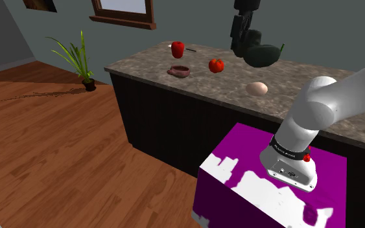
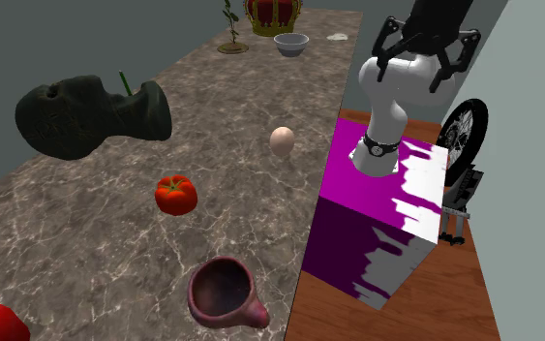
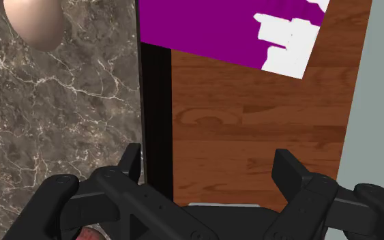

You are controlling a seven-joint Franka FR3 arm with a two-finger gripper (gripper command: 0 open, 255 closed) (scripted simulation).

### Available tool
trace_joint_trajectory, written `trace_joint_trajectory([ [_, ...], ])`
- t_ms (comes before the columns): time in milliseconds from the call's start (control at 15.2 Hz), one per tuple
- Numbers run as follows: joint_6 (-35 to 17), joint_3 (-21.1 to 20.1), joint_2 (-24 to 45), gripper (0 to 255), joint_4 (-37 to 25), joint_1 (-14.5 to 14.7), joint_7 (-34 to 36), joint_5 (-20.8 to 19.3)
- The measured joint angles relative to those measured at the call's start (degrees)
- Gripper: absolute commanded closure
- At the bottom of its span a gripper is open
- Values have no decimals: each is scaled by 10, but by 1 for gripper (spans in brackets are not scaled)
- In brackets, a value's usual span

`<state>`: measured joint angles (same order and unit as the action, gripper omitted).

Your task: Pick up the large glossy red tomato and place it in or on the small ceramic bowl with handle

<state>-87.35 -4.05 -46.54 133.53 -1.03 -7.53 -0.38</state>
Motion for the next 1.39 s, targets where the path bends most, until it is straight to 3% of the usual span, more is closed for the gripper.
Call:
trace_joint_trajectory([
  [264, -43, -11, 0, 0, 35, -7, 8, -21],
  [792, -232, -47, 72, 0, 125, -52, 55, -121],
  [1122, -340, -74, 145, 0, 147, -101, 114, -209],
  [1386, -424, -97, 218, 0, 151, -158, 182, -308],
])
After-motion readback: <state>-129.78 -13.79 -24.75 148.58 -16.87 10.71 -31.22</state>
